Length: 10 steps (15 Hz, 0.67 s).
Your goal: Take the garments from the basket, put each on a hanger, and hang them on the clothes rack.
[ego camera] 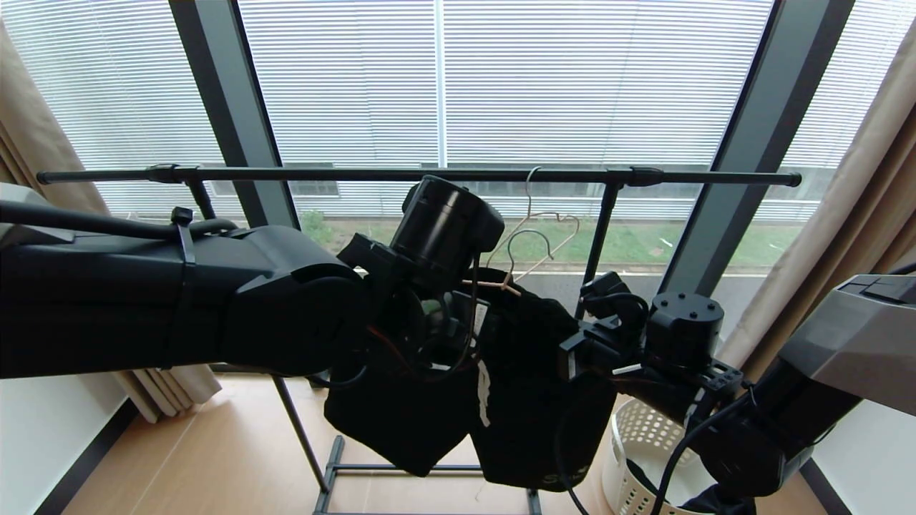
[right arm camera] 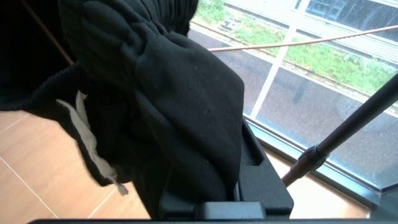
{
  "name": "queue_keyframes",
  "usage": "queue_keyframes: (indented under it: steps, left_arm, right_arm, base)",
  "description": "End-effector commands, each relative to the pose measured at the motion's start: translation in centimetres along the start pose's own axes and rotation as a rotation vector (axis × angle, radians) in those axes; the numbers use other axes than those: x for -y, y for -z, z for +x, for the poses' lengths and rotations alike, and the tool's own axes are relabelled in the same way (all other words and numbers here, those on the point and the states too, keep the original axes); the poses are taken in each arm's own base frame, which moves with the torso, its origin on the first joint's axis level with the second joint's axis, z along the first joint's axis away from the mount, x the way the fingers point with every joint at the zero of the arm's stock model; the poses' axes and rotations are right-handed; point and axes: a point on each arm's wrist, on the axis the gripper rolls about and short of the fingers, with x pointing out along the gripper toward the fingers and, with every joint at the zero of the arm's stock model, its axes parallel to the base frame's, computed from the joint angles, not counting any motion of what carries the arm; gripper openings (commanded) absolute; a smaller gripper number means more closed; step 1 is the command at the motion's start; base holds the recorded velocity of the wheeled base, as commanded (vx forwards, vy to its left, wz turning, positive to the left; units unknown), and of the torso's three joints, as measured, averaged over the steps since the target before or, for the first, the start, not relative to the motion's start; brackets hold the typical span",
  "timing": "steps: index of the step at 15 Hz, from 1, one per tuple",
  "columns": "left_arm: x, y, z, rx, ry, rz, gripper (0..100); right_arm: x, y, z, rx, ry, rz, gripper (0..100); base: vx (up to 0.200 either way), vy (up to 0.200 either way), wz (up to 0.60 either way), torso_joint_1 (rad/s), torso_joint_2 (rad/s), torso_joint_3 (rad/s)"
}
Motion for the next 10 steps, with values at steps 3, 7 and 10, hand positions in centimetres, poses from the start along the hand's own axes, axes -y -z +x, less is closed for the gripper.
queue_keyframes:
  steps: [3,7,10]
  left_arm:
    - [0.3,0.35,0.63,-0.016,-0.003,0.006,100]
    - [0.2,0.1,0.38,-0.005,-0.001,-0.001,100]
    - [-0.27,-0.33,-0.26,0.013,-0.003,-0.015,100]
  right_arm:
    - [-0.02,-0.03,-0.03,0.003,-0.001,-0.001,0]
    - [-0.02,0.12,0.03,-0.001,-0.003,0.001,0]
    - [-0.02,0.09,0.05,0.0,-0.004,0.001,0]
  base:
    - [0.0,0.0,0.0,0.0,0.0,0.0]
    - [0.0,0.0,0.0,0.0,0.0,0.0]
    - [0.0,0.0,0.0,0.0,0.0,0.0]
